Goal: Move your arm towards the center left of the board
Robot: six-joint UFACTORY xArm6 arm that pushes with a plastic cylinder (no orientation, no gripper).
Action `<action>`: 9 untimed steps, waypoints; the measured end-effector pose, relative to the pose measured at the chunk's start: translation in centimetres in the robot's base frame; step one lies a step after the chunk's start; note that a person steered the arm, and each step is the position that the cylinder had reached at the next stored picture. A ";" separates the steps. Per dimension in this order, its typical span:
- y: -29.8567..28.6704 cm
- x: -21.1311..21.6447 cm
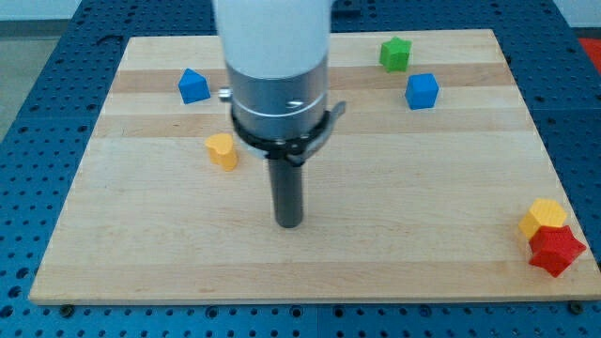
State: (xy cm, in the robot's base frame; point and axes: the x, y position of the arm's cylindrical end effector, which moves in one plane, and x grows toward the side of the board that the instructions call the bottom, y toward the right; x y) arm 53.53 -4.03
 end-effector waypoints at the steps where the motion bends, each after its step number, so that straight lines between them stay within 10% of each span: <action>1: -1.3 0.0; 9: -17.9 -7.6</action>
